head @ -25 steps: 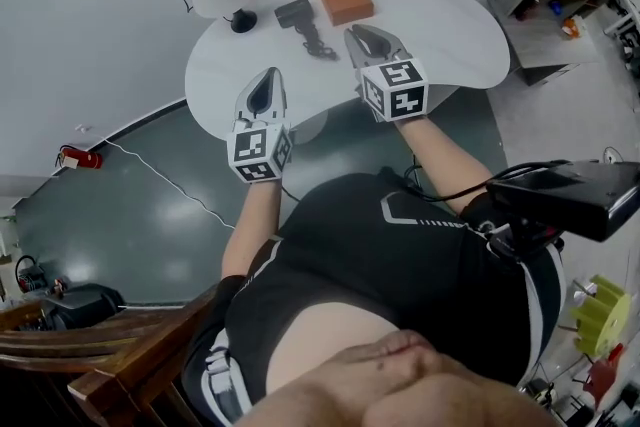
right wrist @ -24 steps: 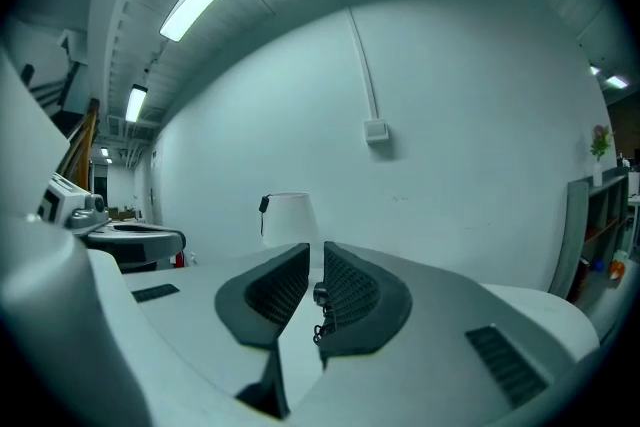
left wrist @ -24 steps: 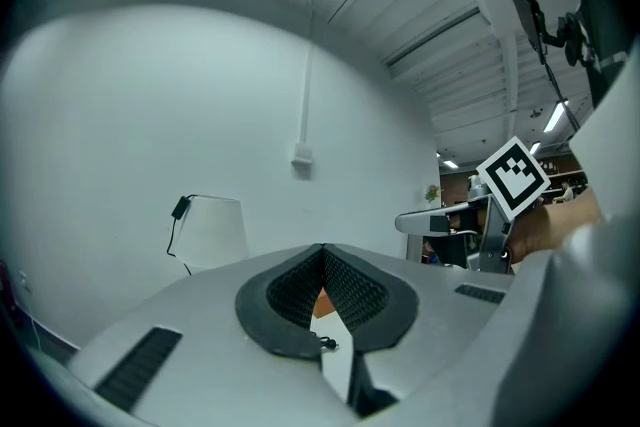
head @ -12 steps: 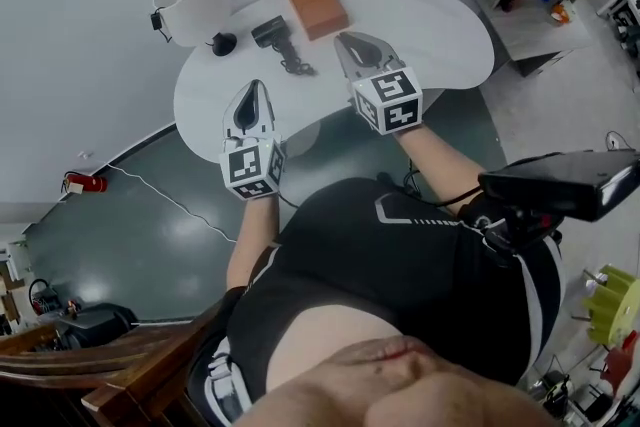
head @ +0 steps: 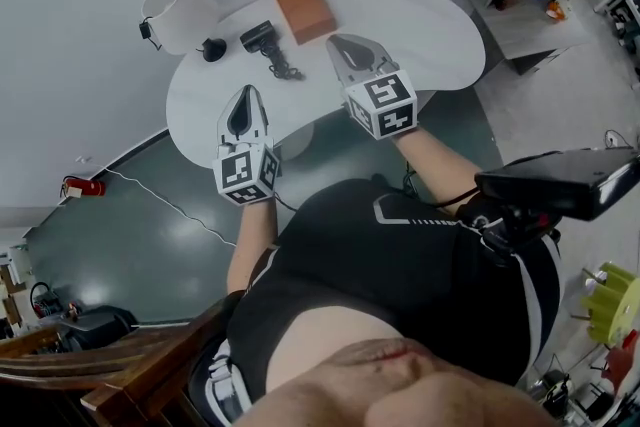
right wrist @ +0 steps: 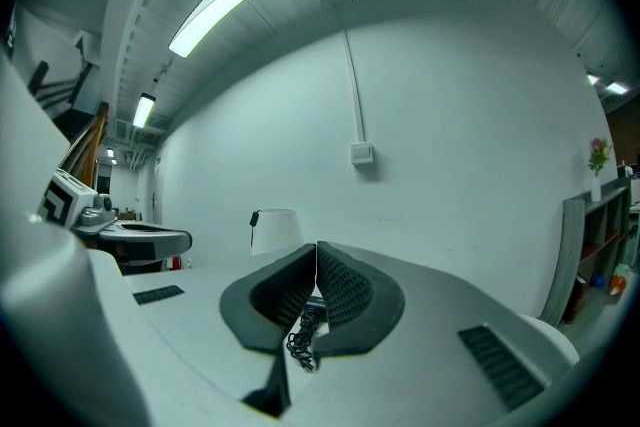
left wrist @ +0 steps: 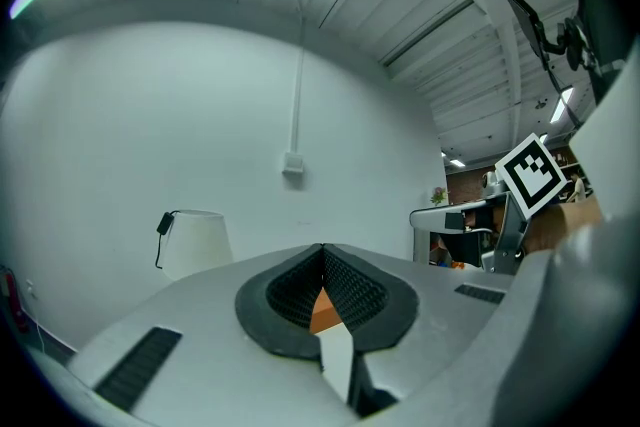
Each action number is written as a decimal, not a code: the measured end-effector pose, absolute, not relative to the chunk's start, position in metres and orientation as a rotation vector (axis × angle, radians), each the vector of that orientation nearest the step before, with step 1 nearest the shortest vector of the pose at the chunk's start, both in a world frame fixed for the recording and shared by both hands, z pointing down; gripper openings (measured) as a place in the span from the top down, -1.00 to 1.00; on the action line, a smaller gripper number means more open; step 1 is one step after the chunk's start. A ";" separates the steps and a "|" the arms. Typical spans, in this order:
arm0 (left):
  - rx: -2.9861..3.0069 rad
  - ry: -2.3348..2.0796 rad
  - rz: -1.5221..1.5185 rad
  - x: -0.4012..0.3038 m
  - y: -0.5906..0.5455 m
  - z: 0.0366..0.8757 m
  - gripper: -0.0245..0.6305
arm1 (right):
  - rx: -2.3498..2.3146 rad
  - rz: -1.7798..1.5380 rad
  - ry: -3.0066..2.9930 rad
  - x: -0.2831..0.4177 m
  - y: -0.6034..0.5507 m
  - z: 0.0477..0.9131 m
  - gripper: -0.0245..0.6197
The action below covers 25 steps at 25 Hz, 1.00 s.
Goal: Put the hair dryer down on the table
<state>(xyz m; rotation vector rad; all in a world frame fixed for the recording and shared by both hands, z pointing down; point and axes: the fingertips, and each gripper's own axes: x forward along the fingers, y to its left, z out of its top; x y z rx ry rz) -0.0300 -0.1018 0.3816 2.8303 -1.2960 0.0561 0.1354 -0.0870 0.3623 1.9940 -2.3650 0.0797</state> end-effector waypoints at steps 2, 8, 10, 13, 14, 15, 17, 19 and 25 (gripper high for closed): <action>2.832 -1.293 0.057 -0.026 -0.099 0.381 0.83 | 1.985 0.088 -2.377 0.137 -0.085 0.362 0.83; 2.836 -1.292 0.054 -0.018 -0.094 0.379 0.83 | 1.990 0.073 -2.395 0.143 -0.083 0.356 0.83; 2.837 -1.289 0.052 -0.015 -0.093 0.378 0.83 | 1.986 0.068 -2.398 0.144 -0.083 0.355 0.83; 2.840 -1.280 0.044 -0.011 -0.092 0.376 0.83 | 1.983 0.064 -2.397 0.146 -0.083 0.355 0.83; 2.842 -1.277 0.042 -0.009 -0.092 0.376 0.83 | 1.983 0.066 -2.396 0.147 -0.083 0.355 0.83; 2.843 -1.275 0.042 -0.008 -0.092 0.375 0.83 | 1.983 0.070 -2.394 0.148 -0.084 0.356 0.83; 2.844 -1.274 0.043 -0.007 -0.093 0.375 0.83 | 1.984 0.082 -2.393 0.150 -0.085 0.358 0.83; 2.845 -1.274 0.043 -0.005 -0.093 0.374 0.83 | 1.987 0.085 -2.391 0.152 -0.086 0.358 0.83; 2.841 -1.269 0.046 -0.001 -0.091 0.376 0.83 | 1.986 0.092 -2.393 0.156 -0.086 0.360 0.83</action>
